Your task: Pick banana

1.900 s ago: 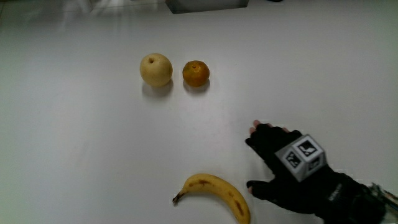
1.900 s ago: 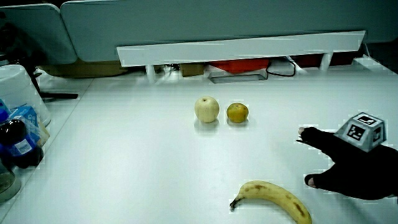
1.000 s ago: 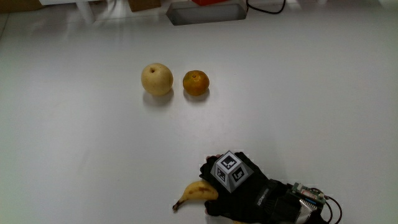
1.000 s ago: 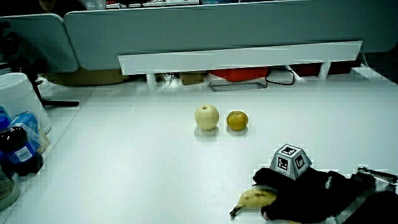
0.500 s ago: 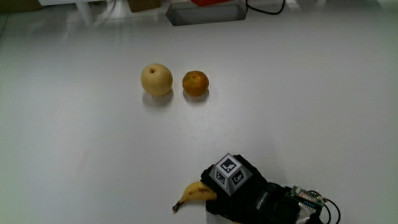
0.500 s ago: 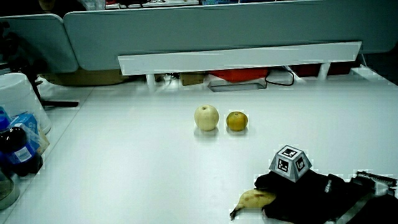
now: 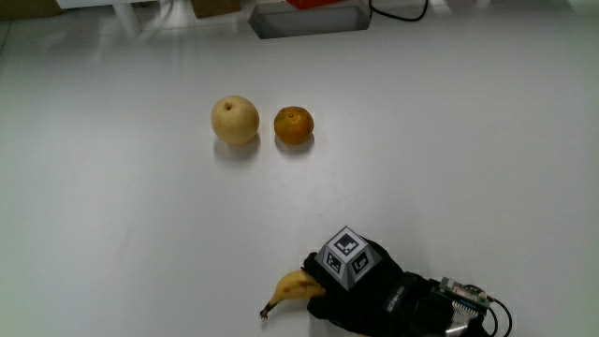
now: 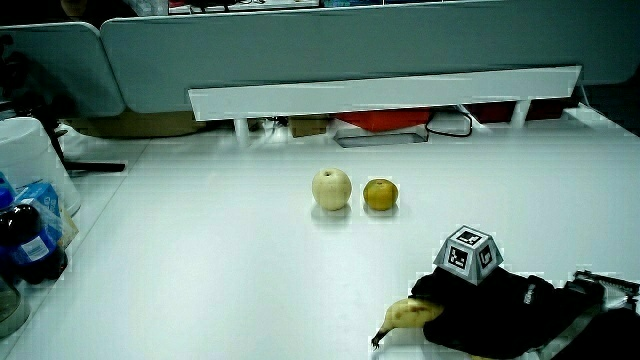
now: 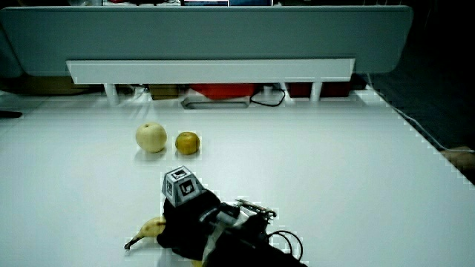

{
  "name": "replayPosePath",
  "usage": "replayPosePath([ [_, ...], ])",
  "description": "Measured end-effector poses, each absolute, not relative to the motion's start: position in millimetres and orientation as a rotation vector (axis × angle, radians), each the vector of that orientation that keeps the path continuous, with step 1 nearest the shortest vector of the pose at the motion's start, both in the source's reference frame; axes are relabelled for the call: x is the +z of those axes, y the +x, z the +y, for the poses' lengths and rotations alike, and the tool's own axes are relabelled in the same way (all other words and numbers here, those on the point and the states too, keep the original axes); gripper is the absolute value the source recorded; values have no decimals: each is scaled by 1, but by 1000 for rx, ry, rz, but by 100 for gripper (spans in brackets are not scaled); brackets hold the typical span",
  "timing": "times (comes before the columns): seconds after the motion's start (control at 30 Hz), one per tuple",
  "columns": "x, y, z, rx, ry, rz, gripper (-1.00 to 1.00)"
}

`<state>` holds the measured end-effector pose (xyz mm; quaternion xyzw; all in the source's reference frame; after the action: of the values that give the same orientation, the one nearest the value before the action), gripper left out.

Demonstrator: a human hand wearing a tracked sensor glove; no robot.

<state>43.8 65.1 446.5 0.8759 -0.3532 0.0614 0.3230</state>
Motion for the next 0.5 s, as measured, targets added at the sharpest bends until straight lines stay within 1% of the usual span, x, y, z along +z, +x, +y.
replayPosePath([
  [0.07, 449, 45, 61, 165, 2301, -915, 100],
  [0.13, 440, 46, 54, 178, 2316, -912, 100],
  [0.17, 437, 46, 51, 174, 2348, -908, 100],
  [0.27, 433, 49, 42, 212, 2354, -886, 100],
  [0.3, 426, 50, 38, 213, 2380, -894, 100],
  [0.4, 421, 57, 24, 275, 2402, -849, 100],
  [0.5, 403, 61, 7, 247, 2487, -848, 100],
])
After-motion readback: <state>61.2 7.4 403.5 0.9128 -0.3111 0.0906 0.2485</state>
